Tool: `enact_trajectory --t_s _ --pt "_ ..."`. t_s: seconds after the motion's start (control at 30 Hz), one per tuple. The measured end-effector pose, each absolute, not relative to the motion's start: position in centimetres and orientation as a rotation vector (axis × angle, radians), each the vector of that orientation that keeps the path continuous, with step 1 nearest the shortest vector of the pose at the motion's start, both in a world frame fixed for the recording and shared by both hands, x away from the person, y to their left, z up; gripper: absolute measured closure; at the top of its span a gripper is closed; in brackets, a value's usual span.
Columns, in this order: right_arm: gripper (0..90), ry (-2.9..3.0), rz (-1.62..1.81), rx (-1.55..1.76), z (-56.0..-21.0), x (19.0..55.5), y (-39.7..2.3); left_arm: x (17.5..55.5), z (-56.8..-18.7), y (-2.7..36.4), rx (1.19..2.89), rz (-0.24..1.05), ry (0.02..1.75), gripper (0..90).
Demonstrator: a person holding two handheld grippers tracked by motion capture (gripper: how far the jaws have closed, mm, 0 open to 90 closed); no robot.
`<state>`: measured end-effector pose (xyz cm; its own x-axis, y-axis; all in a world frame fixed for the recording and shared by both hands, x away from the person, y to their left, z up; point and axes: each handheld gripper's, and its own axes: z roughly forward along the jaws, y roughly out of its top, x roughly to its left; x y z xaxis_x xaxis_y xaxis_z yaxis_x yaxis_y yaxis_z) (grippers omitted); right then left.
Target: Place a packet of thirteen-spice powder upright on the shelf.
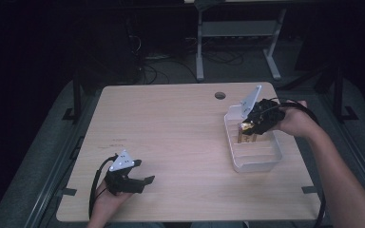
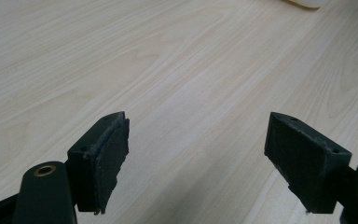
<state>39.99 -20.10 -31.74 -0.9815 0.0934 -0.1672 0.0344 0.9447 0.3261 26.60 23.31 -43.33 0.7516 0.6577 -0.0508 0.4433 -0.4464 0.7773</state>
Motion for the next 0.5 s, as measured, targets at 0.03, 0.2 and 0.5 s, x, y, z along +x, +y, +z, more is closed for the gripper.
enact_trajectory --t_s 0.03,0.2,0.5 --pt "63.1 2.919 0.485 0.097 -31.7 40.0 -20.1 26.6 -43.3 23.3 2.115 0.327 0.824 20.9" --pt "61.0 2.921 0.491 0.161 -32.5 40.2 -21.1 26.6 -43.4 23.3 2.116 0.324 0.826 20.9" --pt "59.2 2.913 0.482 0.208 -33.1 40.1 -21.7 26.6 -43.4 23.2 2.110 0.318 0.827 20.9"
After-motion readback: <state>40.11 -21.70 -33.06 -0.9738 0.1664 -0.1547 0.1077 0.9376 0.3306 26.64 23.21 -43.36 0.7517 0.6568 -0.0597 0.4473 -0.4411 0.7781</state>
